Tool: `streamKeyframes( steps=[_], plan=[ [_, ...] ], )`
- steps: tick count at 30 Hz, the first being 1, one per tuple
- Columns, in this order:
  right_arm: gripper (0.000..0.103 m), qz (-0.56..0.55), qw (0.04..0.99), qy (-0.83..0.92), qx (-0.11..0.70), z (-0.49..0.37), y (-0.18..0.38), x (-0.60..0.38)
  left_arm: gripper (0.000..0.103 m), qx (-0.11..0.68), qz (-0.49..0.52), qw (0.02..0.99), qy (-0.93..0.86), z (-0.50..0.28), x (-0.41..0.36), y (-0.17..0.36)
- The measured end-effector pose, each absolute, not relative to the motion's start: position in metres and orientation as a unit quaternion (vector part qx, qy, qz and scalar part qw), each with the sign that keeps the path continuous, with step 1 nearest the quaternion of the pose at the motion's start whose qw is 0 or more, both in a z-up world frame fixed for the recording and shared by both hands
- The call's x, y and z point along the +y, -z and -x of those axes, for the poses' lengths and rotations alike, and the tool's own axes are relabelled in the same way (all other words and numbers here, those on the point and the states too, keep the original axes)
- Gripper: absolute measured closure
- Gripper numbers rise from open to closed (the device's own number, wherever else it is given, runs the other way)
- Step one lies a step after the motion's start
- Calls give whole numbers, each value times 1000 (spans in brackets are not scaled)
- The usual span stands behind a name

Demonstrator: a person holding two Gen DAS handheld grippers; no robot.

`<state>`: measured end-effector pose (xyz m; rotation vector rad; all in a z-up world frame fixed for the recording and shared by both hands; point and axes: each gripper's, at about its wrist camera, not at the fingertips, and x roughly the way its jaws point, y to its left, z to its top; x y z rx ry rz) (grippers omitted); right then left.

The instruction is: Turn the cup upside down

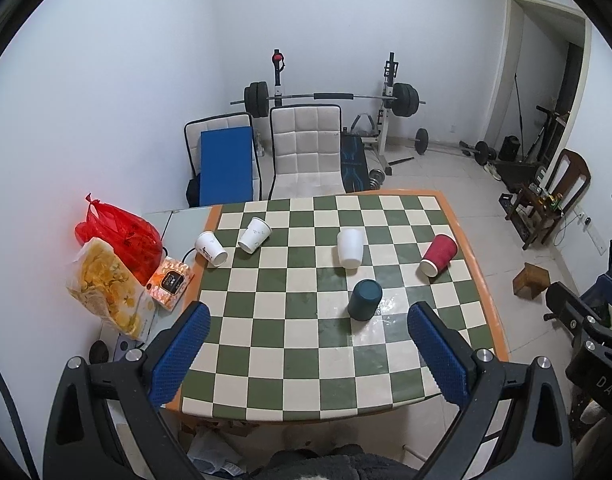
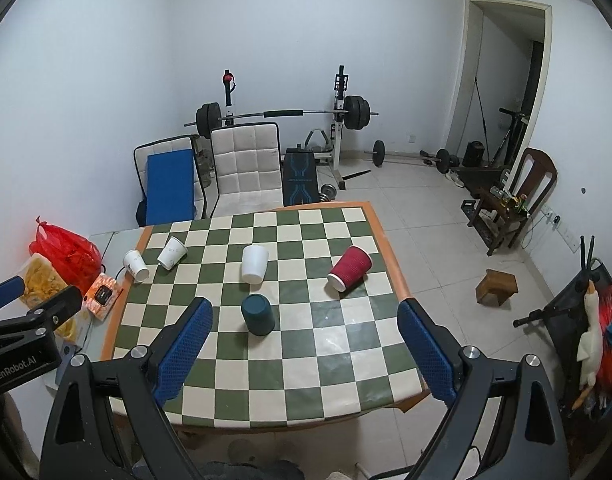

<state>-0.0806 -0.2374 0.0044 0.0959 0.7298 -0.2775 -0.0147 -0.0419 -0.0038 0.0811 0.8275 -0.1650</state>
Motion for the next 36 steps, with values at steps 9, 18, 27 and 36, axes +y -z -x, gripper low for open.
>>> streamKeyframes(
  steps=[9,18,27,36],
  plan=[
    [7,-45,922,121,364,79,0,-244,2,405,-39,910,80,19,-46,5],
    [7,-43,921,116,369,71,4,-244,2,404,-36,911,78,25,-47,6],
    [7,-44,922,109,368,70,6,-243,2,402,-34,912,75,29,-45,5],
    [2,-49,923,93,370,65,8,-241,2,401,-40,913,65,28,-44,5]
  ],
)
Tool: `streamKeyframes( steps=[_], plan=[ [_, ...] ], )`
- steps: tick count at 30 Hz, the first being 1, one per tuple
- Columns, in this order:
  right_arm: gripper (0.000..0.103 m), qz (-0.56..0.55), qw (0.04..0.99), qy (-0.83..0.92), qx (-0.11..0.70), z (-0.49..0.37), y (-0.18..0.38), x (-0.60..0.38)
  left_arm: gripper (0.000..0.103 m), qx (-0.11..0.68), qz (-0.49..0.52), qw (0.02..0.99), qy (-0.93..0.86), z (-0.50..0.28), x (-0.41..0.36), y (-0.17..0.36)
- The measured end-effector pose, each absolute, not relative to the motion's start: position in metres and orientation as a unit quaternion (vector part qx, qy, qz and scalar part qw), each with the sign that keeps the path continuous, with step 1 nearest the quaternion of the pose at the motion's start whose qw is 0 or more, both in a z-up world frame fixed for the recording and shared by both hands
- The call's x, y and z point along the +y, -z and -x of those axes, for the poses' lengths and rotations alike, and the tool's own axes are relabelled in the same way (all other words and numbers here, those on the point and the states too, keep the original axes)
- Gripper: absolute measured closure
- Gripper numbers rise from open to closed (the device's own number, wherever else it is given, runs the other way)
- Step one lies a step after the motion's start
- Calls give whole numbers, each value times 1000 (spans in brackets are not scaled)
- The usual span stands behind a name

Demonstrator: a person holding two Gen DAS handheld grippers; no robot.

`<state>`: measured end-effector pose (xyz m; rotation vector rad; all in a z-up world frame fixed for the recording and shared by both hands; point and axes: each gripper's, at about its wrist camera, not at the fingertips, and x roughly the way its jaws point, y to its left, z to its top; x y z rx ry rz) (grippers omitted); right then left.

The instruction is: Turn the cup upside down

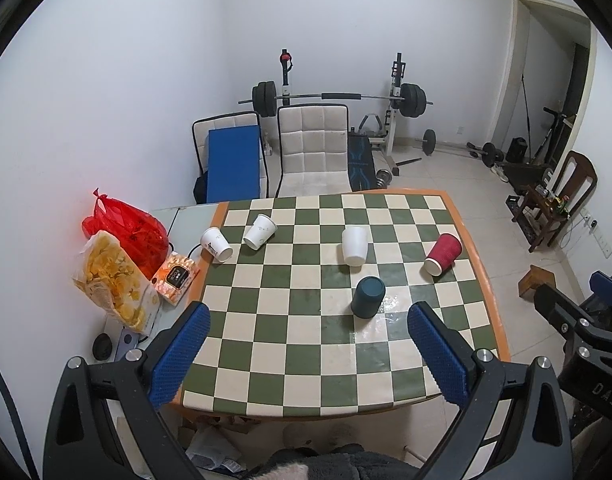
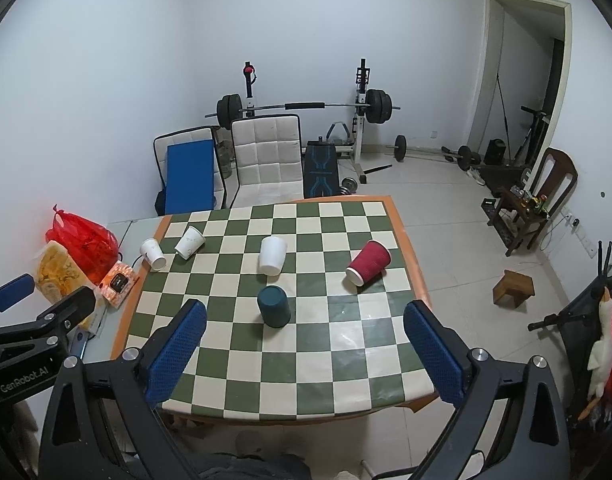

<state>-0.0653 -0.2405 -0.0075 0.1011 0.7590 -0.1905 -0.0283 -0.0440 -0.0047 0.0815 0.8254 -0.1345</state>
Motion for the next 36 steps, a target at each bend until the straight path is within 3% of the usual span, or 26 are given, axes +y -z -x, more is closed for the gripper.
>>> streamKeyframes(
  steps=[36],
  plan=[
    [1,-48,919,84,381,62,20,-236,0,411,-23,910,59,23,-35,16]
  ],
)
